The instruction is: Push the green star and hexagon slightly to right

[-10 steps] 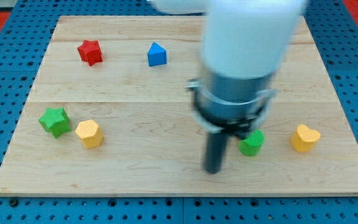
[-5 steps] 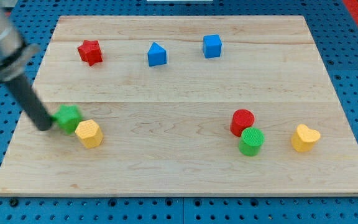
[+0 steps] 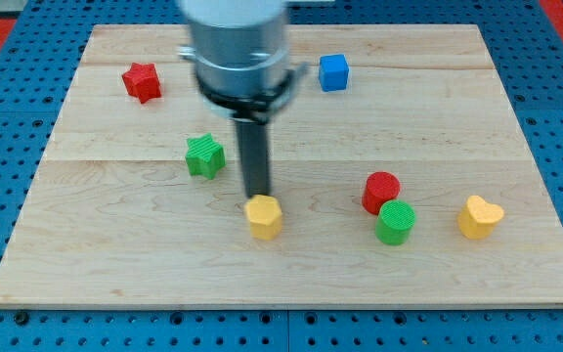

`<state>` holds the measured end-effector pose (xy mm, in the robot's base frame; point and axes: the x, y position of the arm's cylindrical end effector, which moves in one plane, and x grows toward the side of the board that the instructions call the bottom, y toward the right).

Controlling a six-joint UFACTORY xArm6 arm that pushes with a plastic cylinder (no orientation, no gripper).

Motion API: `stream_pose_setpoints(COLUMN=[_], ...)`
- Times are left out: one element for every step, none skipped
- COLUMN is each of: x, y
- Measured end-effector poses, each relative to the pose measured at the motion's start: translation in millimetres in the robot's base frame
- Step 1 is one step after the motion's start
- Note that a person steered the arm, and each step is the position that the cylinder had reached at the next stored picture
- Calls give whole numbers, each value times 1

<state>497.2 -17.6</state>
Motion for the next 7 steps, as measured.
stream_pose_setpoints(x=[41, 76, 33, 60, 94, 60, -28], y=[-80, -13, 18, 13, -54, -159, -184])
